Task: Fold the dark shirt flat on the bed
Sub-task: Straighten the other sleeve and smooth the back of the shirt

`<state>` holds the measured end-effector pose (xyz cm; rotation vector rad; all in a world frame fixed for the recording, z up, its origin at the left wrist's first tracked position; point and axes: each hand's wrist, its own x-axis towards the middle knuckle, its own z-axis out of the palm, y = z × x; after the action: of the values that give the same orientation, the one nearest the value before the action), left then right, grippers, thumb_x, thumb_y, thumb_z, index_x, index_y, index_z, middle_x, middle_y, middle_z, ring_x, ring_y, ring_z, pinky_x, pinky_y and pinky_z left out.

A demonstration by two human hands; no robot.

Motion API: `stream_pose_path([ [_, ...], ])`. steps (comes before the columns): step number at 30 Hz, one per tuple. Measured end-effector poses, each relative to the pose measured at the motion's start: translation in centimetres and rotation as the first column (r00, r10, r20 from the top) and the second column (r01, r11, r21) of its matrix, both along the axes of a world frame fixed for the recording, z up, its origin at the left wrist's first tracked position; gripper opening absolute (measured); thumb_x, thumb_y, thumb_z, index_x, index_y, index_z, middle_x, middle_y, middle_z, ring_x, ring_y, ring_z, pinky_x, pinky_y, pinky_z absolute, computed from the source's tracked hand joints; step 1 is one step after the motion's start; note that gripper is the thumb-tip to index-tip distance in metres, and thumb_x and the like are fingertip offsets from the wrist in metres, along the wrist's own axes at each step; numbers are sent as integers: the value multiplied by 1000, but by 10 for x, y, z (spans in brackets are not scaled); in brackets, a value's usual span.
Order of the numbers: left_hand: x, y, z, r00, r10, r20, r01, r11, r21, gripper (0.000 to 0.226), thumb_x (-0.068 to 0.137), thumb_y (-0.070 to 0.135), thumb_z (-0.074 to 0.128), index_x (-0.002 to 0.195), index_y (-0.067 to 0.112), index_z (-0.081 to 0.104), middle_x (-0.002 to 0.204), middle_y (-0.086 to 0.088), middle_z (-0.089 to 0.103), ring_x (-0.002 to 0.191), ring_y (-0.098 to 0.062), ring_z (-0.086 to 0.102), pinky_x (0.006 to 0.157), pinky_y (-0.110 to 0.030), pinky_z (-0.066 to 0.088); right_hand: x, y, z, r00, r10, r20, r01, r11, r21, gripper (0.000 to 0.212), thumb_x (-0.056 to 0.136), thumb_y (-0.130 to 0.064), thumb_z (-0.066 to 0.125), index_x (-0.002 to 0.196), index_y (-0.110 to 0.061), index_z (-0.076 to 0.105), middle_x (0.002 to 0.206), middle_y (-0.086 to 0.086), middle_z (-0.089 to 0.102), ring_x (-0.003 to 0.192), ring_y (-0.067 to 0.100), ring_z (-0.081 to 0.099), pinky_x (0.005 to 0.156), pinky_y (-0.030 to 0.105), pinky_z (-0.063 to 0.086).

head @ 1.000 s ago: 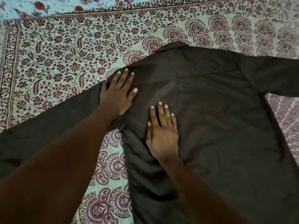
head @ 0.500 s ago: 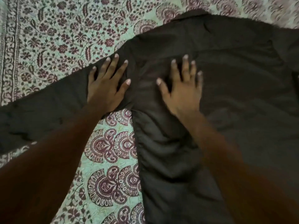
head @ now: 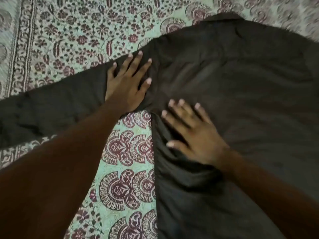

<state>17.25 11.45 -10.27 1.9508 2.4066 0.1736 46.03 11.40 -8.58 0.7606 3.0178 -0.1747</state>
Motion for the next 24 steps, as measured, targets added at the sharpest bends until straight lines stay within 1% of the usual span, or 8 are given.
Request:
stream_pose_path([
  [3,0,-1,-1,1000,8,6,-8,1000,-11,58,107,56,25,164,43,18,176,11,12,161,-18,16,122,-59,20,-21,52,-7,927,-376,-11,376,927,-13,88,95,-83,23,166,-32,17,175,3,4,161,35,2,125,63,14],
  [4,-1,-1,-1,1000,11,16,-10,1000,-24,59,107,56,24,164,43,18,176,11,11,161,-18,15,122,-59,19,-27,61,-11,900,-436,22,436,900,-13,90,93,-85,23,166,-34,15,176,3,3,161,38,0,125,65,12],
  [6,0,-1,-1,1000,14,15,-13,998,-56,59,106,57,23,164,43,16,176,11,9,161,-18,13,123,-59,18,-34,52,-17,908,-413,76,414,910,1,92,91,-87,21,166,-34,13,176,3,1,160,42,-1,123,68,9],
  [8,1,2,5,999,7,33,-3,995,-97,60,106,57,23,164,44,15,176,10,7,162,-18,10,125,-59,15,-31,18,-14,958,-277,79,276,961,26,90,94,-84,21,166,-31,14,175,5,3,160,41,1,122,70,10],
  [12,4,-12,14,992,25,124,-8,990,-141,61,108,58,23,165,41,12,177,9,1,163,-21,3,128,-57,10,-5,-44,-1,999,-41,35,43,997,-66,78,103,-70,25,166,-26,19,175,2,8,162,30,5,124,60,17],
  [15,3,-57,10,987,138,87,-133,989,-66,64,107,61,21,166,38,12,177,5,6,163,-22,8,129,-55,12,-14,-31,4,974,-212,-82,197,967,-161,78,104,-65,25,166,-19,20,174,4,14,161,27,10,127,57,18],
  [17,-5,-85,8,962,259,87,-253,965,-76,67,107,64,19,167,37,8,177,4,5,163,-24,7,129,-56,9,-39,-11,7,938,-332,-94,317,937,-145,85,101,-69,22,166,-14,18,175,6,10,162,29,5,129,55,8],
  [24,-64,-186,15,907,420,-17,-420,902,-100,76,103,68,10,167,28,12,177,-1,8,163,-25,9,129,-57,11,-163,16,-3,881,-455,127,467,880,-84,112,83,-92,0,166,-17,-2,173,18,-11,159,34,-17,124,63,-14],
])
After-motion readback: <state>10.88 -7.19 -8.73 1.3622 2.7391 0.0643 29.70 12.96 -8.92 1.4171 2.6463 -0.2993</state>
